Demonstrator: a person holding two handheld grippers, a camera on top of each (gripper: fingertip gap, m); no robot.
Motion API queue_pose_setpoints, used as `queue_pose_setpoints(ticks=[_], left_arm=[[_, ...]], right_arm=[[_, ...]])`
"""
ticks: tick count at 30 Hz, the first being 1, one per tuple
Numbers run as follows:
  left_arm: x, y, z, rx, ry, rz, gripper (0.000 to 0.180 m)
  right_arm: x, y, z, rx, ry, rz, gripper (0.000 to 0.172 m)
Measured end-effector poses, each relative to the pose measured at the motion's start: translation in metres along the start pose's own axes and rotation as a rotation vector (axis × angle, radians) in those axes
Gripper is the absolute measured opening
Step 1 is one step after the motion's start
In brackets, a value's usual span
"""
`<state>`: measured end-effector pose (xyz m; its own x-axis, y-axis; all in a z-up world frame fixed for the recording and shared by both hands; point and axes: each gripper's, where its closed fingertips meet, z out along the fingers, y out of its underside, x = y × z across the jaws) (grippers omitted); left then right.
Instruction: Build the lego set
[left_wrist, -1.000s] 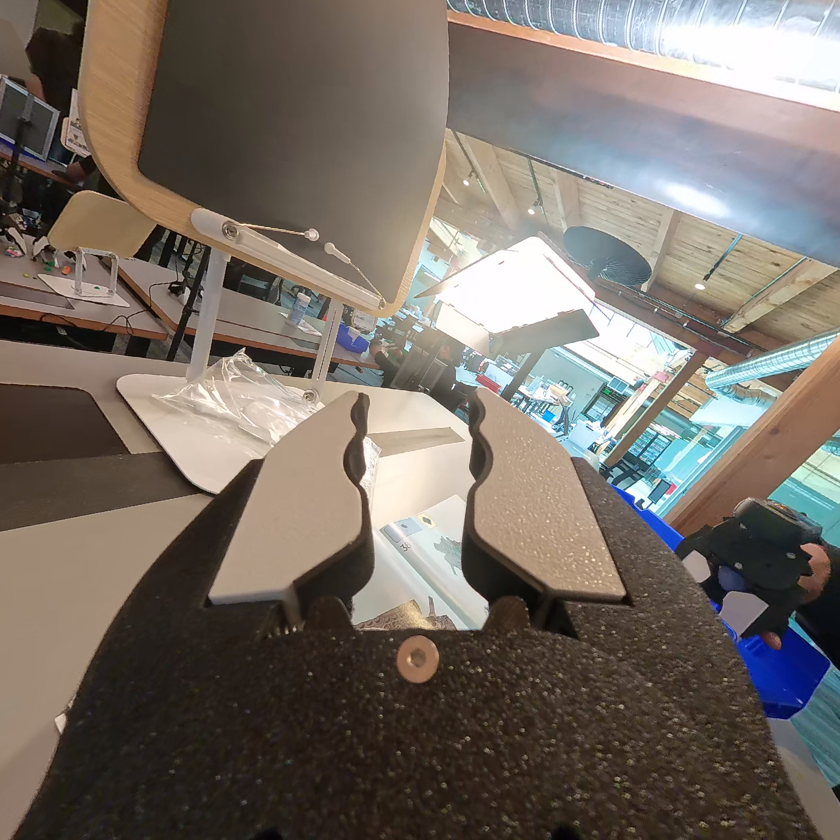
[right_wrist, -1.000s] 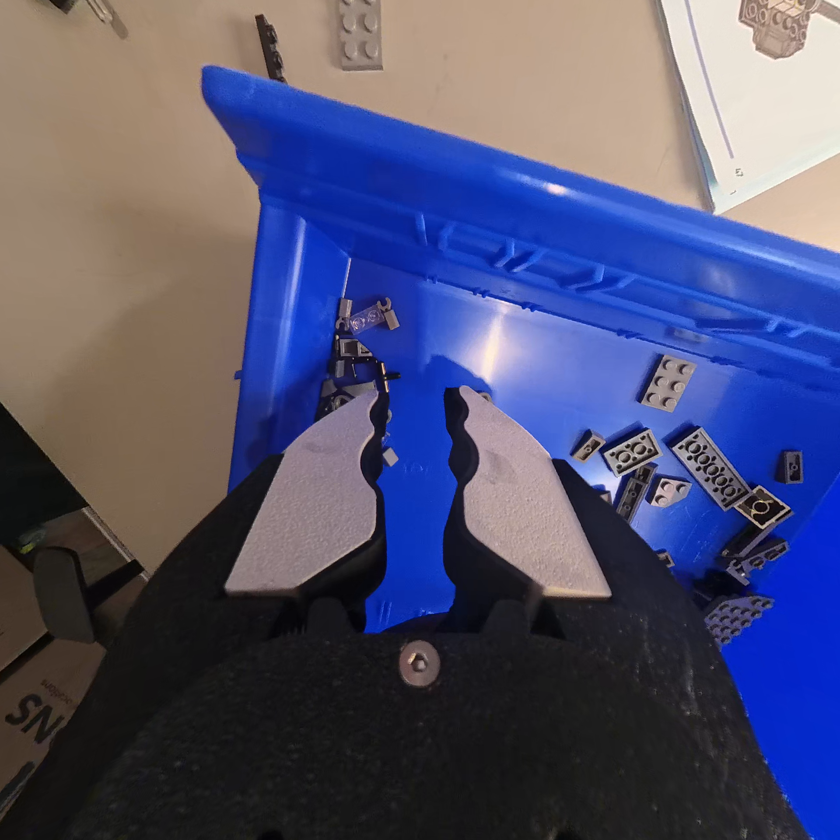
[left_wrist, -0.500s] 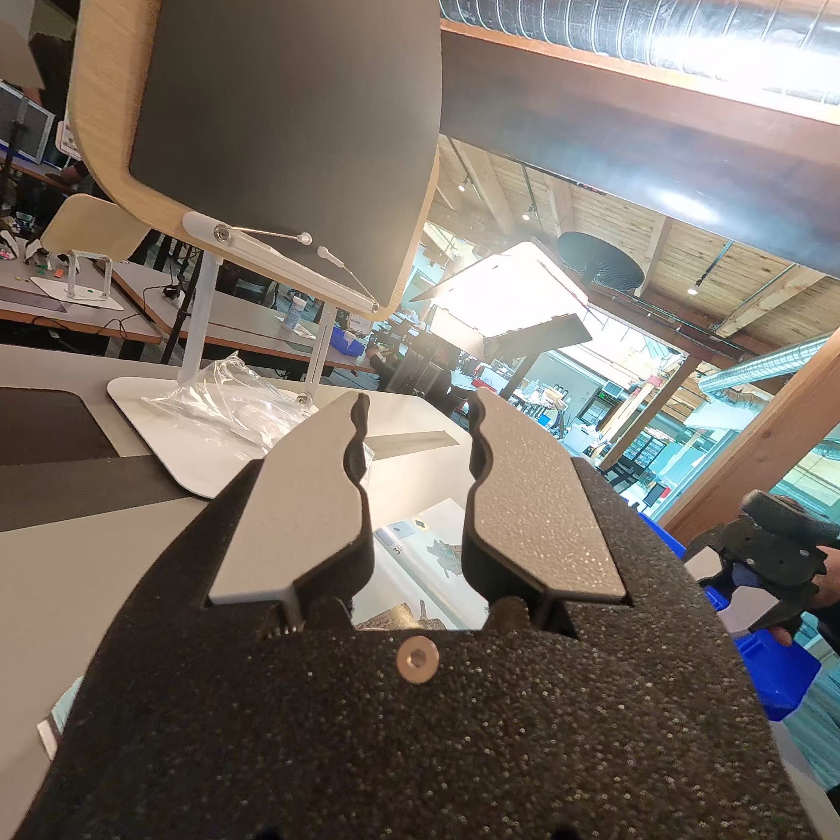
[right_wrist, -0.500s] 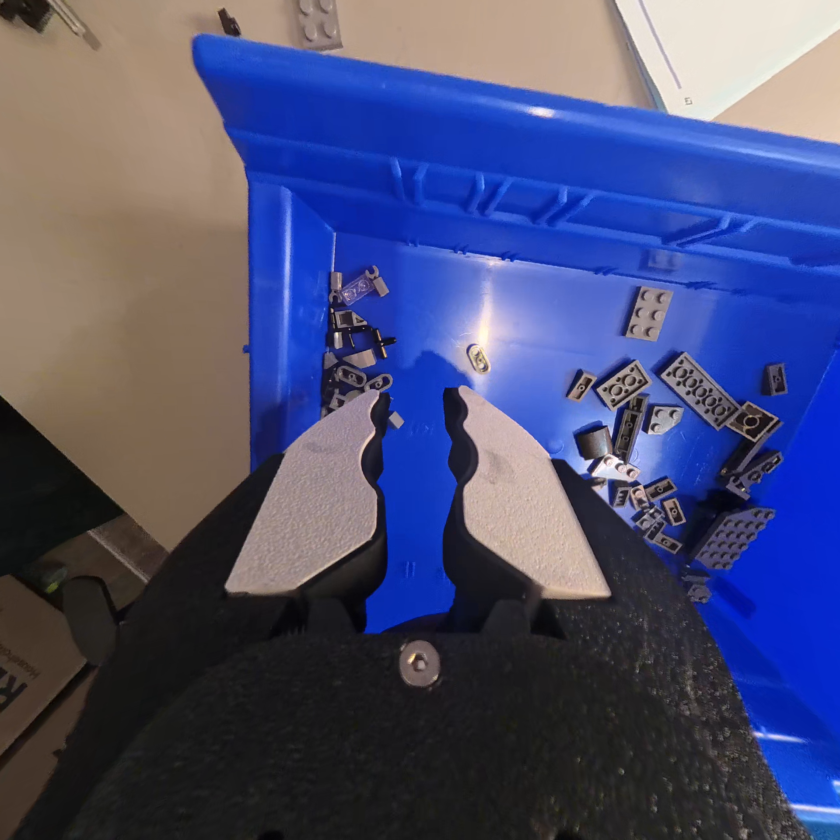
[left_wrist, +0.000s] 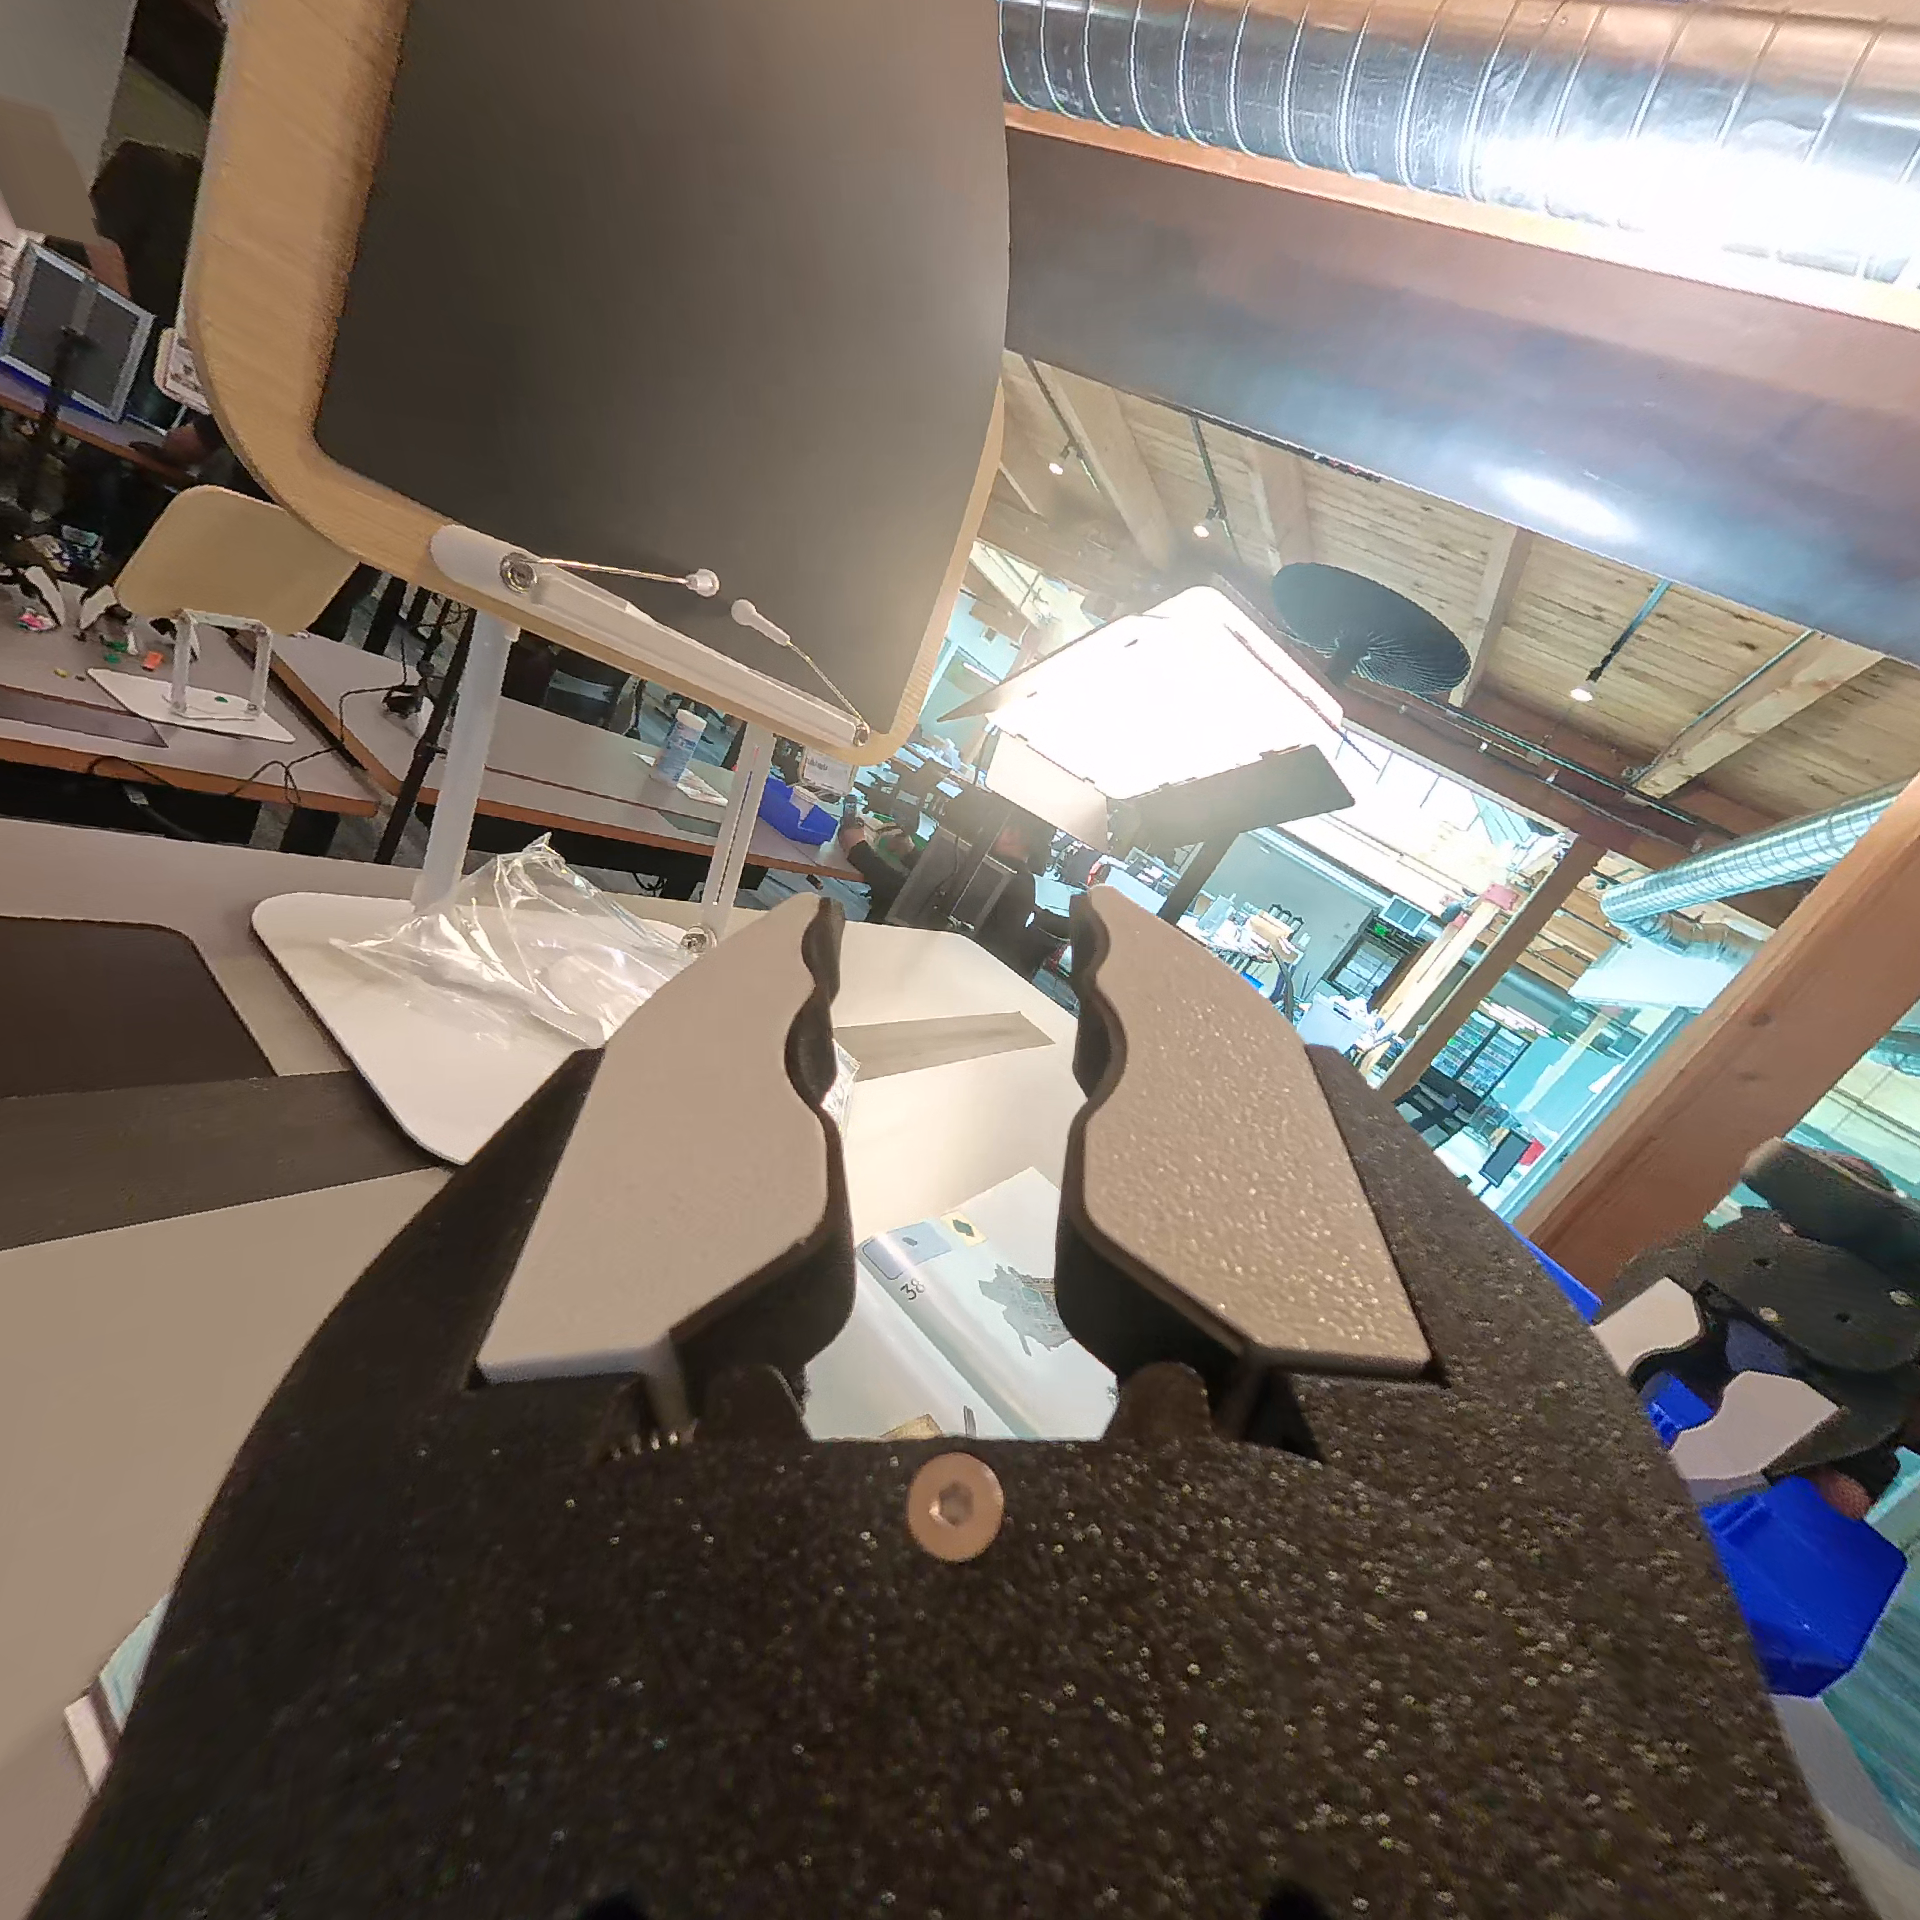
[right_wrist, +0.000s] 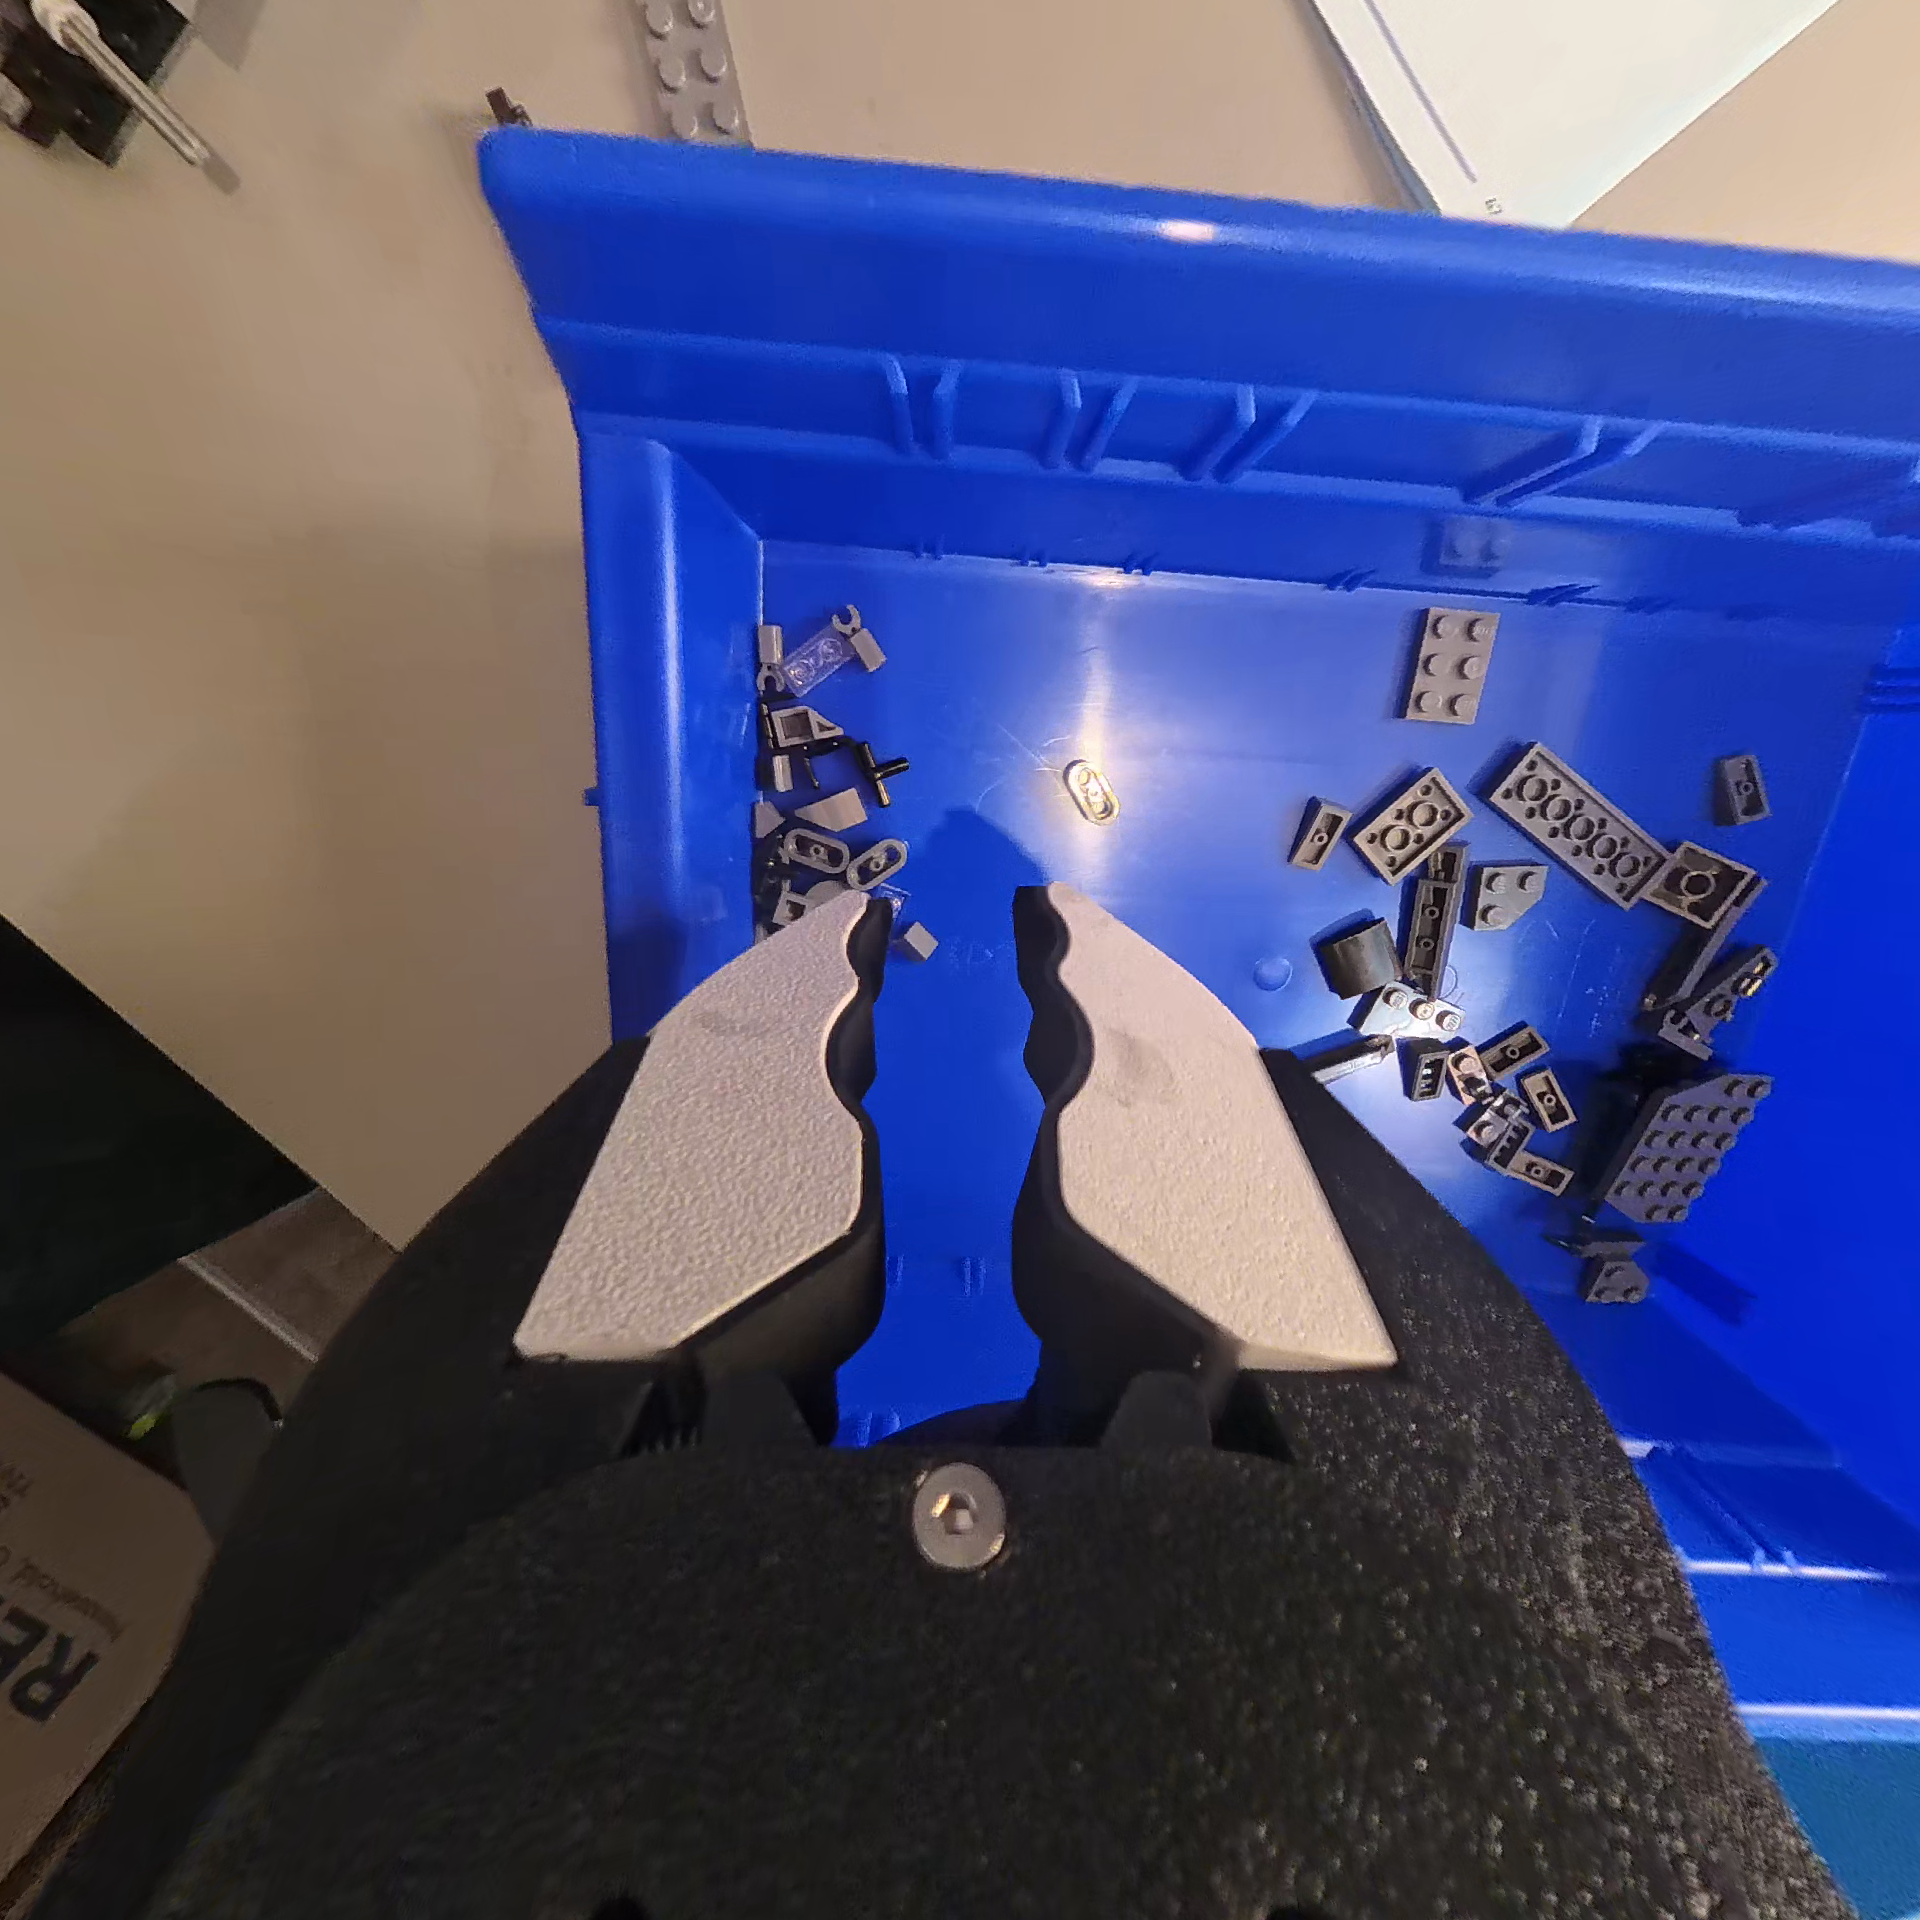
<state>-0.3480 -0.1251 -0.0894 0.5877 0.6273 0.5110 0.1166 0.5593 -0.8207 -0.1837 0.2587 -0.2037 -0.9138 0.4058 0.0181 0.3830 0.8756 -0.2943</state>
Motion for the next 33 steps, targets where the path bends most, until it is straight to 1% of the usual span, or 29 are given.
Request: queue_pose_setpoints(ticks=[5,10,15,18,20,23,27,30,33], left_arm=[[-0.002,0.002,0.002,-0.006,0.008,-0.015,0.043],[0.005,0.005,0.006,-0.008,0.036,-0.031,0.043],[0.017,0.009,0.011,-0.019,0.066,-0.032,0.043],[0.021,0.013,0.008,-0.027,0.059,-0.017,0.043],[0.021,0.016,0.004,-0.038,0.040,0.004,0.043],[0.021,0.020,-0.002,-0.058,0.011,0.032,0.043],[0.028,0.032,-0.013,-0.117,-0.047,0.117,0.043],[0.036,0.046,-0.026,-0.156,-0.108,0.186,0.044],[0.045,0.054,-0.041,-0.144,-0.184,0.230,0.043]], right_arm=[[0.005,-0.001,-0.005,0.009,0.040,0.060,0.025],[0.005,0.001,-0.013,0.014,0.089,0.136,0.025],[-0.001,0.013,-0.030,0.020,0.179,0.177,0.025],[-0.010,0.024,-0.042,0.035,0.214,0.177,0.025],[-0.011,0.033,-0.049,0.033,0.226,0.159,0.025],[-0.002,0.045,-0.058,0.051,0.233,0.140,0.025],[0.022,0.060,-0.061,0.082,0.203,0.116,0.025],[0.040,0.075,-0.060,0.077,0.172,0.061,0.025],[0.057,0.088,-0.060,0.076,0.137,0.011,0.025]])
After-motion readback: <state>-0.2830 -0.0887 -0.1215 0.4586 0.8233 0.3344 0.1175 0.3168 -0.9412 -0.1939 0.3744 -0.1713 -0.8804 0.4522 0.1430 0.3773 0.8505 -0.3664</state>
